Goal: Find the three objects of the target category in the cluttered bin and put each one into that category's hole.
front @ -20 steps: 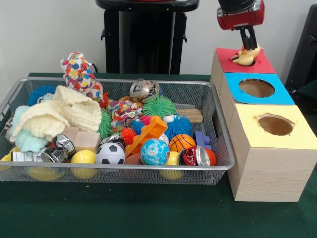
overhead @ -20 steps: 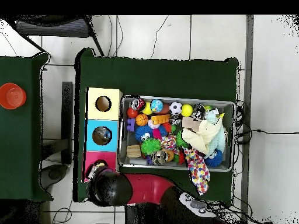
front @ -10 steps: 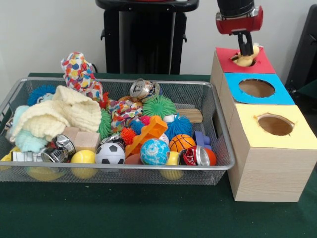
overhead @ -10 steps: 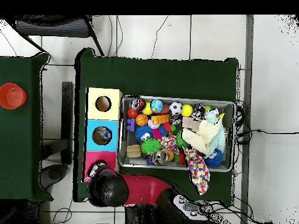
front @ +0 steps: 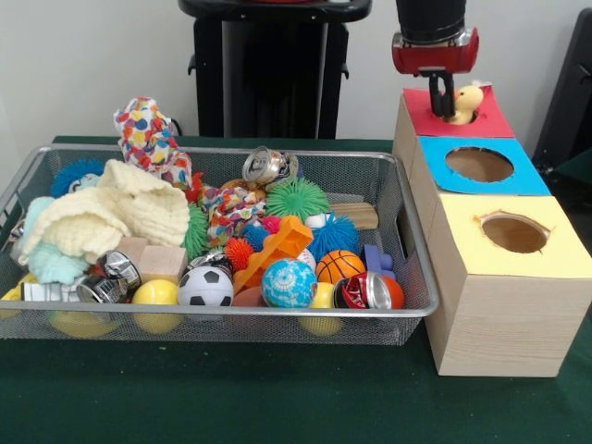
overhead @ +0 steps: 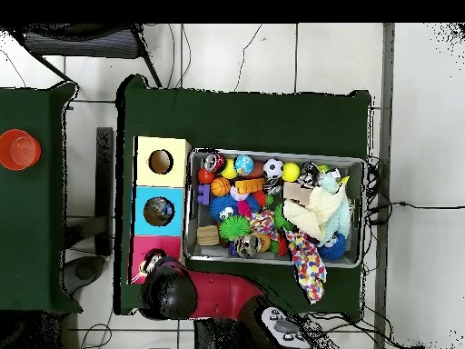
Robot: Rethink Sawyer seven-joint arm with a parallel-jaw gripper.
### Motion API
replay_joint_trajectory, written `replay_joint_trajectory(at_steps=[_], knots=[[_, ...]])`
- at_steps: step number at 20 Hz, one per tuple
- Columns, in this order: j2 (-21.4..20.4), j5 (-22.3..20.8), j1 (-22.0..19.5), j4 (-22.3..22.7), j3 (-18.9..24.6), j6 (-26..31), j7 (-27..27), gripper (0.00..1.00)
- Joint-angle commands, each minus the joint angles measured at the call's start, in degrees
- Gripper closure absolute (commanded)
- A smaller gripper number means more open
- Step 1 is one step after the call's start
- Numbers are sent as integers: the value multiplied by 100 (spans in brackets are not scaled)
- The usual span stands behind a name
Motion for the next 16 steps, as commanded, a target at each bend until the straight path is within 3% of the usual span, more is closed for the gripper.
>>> replay_joint_trajectory(at_steps=[1,6,16], knots=[[593,282,110,-832,-559,180,784,100],[683,272,40,-900,-456,158,750,100],[-67,361,-304,-593,-25,869,722,100]])
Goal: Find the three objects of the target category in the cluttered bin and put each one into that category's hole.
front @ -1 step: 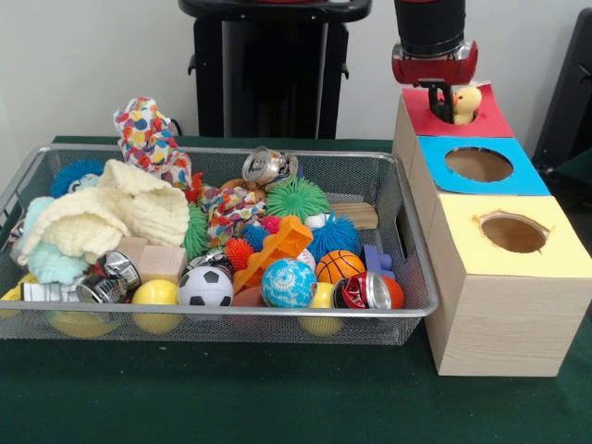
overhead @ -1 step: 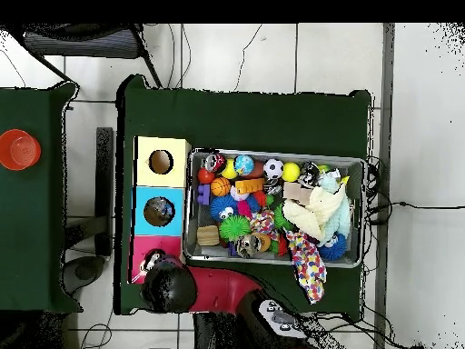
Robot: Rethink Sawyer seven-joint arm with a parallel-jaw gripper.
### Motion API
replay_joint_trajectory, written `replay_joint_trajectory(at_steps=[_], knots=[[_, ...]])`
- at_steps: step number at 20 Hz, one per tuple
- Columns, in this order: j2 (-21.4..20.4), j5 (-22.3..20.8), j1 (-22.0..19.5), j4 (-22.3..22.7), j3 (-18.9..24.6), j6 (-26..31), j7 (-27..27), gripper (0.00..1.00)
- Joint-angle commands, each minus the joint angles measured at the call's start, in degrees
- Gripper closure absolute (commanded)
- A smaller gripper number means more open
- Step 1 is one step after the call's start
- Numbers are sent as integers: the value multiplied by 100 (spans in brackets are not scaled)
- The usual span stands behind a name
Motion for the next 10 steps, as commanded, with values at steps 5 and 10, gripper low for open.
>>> replay_joint_trajectory(at_steps=[5,10], knots=[[-852,529,-497,-149,313,1076,792,100],[-1152,581,-676,129,617,636,894,100]])
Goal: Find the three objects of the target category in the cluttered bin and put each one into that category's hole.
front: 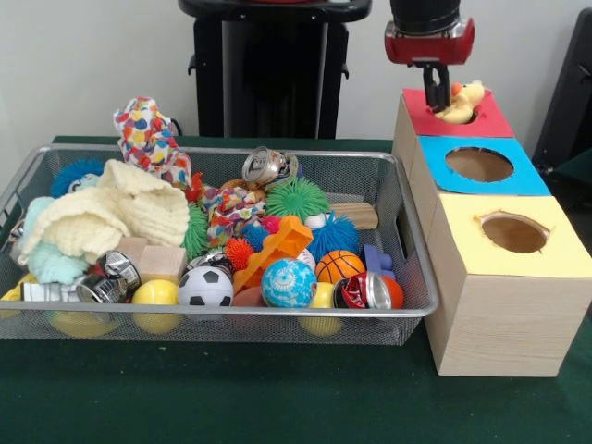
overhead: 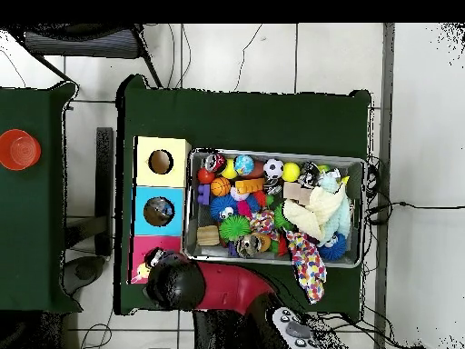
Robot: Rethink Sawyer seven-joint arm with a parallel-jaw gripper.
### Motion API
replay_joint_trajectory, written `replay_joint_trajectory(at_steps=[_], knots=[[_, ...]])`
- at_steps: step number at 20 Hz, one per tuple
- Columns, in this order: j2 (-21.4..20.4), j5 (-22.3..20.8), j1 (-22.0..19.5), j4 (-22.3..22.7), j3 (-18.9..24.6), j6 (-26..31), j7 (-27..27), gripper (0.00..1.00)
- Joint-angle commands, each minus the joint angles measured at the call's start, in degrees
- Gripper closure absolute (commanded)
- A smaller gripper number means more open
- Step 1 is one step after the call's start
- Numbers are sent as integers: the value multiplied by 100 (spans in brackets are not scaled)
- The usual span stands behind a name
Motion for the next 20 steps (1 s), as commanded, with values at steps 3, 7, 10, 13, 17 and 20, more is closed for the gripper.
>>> replay_joint_trajectory(at_steps=[3,7,10,13,17,20], knots=[[-566,298,-572,282,780,-666,1043,100],[-555,233,-571,301,798,-899,1113,100],[-569,240,-560,310,770,-861,1091,100],[-631,432,-582,589,899,-600,1206,100],[-883,730,-603,995,1187,-460,1465,100],[-998,915,-630,1230,1370,-461,1581,100]])
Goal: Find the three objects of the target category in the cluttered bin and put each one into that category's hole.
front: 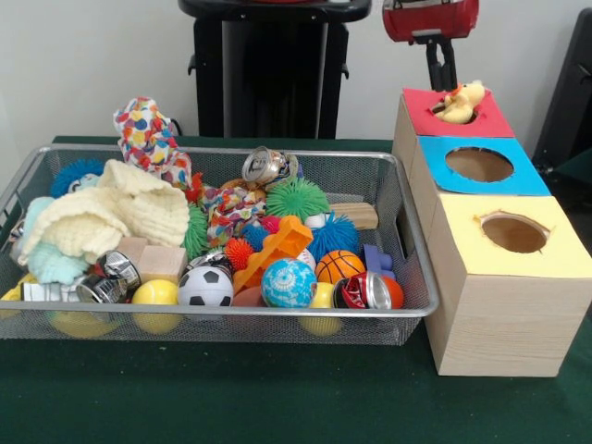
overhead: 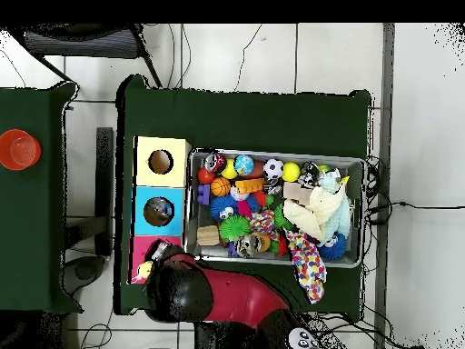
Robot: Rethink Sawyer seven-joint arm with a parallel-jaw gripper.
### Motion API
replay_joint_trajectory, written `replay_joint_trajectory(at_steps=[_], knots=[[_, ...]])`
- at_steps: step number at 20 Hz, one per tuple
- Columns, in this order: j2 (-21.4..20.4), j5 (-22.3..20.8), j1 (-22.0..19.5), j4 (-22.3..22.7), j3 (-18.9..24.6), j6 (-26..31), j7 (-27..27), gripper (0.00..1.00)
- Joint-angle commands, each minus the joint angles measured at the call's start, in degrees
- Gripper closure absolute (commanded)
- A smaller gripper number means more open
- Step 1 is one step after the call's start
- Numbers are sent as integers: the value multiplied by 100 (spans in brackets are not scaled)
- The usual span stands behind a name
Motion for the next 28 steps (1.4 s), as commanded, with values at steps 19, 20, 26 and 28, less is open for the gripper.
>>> replay_joint_trajectory(at_steps=[19,20,26,28], knots=[[384,696,-171,784,396,-265,1288,100],[364,713,-187,805,449,-262,1323,100],[86,953,-154,982,844,-224,1707,100],[54,1009,-158,1001,950,-239,1775,100]])
